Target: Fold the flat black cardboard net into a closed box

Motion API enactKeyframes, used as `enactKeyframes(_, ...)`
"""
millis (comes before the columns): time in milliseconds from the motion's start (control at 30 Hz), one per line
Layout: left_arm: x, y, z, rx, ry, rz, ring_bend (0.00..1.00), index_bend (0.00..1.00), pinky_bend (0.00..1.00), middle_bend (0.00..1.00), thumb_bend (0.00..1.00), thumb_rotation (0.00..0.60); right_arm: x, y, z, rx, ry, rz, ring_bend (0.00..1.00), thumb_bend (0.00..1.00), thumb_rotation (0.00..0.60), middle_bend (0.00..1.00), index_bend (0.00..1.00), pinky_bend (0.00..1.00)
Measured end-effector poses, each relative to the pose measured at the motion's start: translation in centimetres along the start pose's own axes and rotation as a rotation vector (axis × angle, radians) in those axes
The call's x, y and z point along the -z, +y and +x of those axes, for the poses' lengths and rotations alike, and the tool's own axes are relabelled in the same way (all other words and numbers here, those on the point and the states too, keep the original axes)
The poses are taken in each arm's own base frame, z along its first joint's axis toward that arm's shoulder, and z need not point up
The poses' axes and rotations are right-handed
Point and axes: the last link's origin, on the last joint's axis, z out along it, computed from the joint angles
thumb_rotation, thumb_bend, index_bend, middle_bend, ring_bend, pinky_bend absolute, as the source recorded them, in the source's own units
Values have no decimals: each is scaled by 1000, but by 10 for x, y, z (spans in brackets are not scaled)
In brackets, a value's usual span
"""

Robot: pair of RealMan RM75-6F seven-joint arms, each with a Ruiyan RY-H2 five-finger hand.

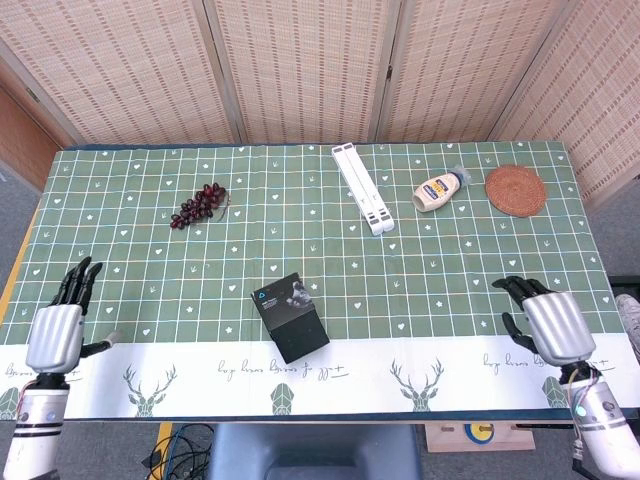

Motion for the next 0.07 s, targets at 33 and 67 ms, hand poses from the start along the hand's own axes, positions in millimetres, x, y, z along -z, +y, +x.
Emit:
enactKeyframes(33,5,-2,1,-12,6,8,59,42,313,0,54,600,5,5,-1,-7,0,-15,379,475,600,320,268,659)
enactKeyframes(67,10,-5,2,-25,11,16,59,45,305,0,54,600,10,10,-1,-16,1,-28,379,475,600,323,268,659)
